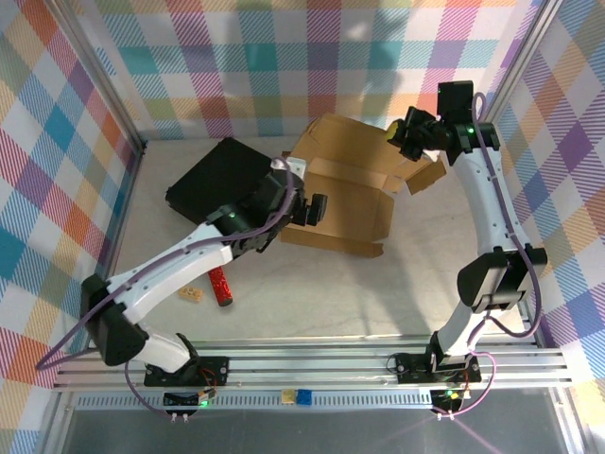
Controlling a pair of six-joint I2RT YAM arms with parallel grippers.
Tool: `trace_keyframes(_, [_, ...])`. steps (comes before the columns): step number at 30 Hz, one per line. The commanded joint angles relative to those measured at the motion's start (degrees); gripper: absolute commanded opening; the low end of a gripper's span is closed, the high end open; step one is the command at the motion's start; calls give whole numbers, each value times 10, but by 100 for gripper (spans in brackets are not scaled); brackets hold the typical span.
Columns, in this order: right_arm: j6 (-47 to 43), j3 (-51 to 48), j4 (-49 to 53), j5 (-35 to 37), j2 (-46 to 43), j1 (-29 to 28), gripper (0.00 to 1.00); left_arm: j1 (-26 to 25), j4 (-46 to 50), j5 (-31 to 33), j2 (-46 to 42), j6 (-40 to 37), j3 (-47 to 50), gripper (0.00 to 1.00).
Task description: Fold the paper box
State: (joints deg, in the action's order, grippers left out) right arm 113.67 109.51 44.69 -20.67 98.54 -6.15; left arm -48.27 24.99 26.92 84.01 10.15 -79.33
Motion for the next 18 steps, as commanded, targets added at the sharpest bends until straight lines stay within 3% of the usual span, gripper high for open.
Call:
trace_keyframes(1, [-1,-2,-6,-16,0,1,0,-3,-9,171,44,-65,-41,100])
trace_keyframes(9, [3,-17,-10,-26,-7,1,0,-3,-78,283,144,-114,-130,100])
trace_keyframes(13, [6,-26,-17,-31,-9,1,0,4,-106,285,169,-122,-160,100])
trace_keyframes(18, [5,-28,-16,-31,-9,1,0,45,-60,268,175,-64,-178,100])
